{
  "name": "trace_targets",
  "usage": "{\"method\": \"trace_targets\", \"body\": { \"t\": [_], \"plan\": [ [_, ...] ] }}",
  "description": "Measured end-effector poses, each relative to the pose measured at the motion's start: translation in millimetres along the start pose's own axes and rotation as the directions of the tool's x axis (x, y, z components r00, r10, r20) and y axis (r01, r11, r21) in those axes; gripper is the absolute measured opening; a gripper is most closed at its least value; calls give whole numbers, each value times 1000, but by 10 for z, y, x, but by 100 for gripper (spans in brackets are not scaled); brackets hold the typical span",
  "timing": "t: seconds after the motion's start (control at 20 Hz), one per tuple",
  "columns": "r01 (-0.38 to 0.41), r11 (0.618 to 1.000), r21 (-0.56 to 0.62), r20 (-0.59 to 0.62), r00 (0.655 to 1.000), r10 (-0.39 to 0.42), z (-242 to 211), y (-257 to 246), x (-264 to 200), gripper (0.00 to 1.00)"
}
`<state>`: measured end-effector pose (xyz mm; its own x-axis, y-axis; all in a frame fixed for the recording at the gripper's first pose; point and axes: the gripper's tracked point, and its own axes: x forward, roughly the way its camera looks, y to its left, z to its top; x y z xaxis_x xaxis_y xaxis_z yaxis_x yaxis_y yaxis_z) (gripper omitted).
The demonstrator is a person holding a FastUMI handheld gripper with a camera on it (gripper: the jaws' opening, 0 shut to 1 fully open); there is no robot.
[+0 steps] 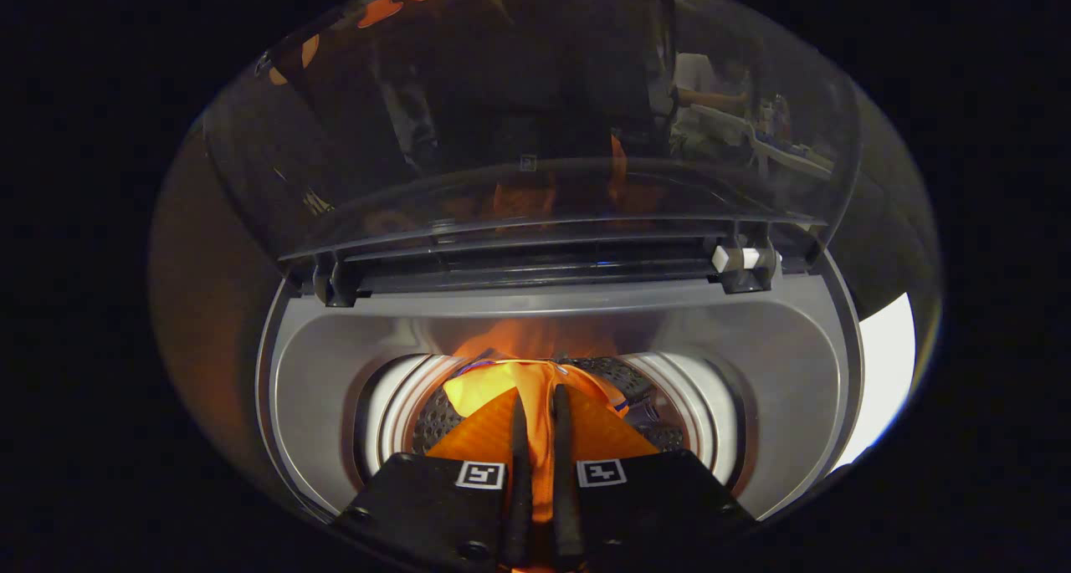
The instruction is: Put the clothes into the washing machine and then close the washing machine lid.
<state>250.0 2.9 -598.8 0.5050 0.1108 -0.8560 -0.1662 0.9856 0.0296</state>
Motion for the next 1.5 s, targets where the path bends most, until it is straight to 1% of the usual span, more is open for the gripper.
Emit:
{"method": "trace_targets", "body": {
  "t": [0.3,0.4,0.55,0.75,0.95,1.25,1.4,1.5],
  "plan": [
    [10,1000,0,0,1000,-10,-12,-17,-9,19],
    [8,1000,0,-9,1000,-8,-34,-8,-17,22],
    [23,1000,-11,-6,1000,-23,-37,-29,-36,43],
    [7,1000,6,-19,1000,-7,-100,-11,-101,71],
    [7,1000,5,11,1000,-7,-90,-37,-238,99],
    [-12,1000,-21,133,991,15,155,58,-654,99],
    [-28,999,-14,240,970,31,423,133,-1005,99],
    [-43,999,-17,320,946,47,633,209,-1328,99]
  ]
}}
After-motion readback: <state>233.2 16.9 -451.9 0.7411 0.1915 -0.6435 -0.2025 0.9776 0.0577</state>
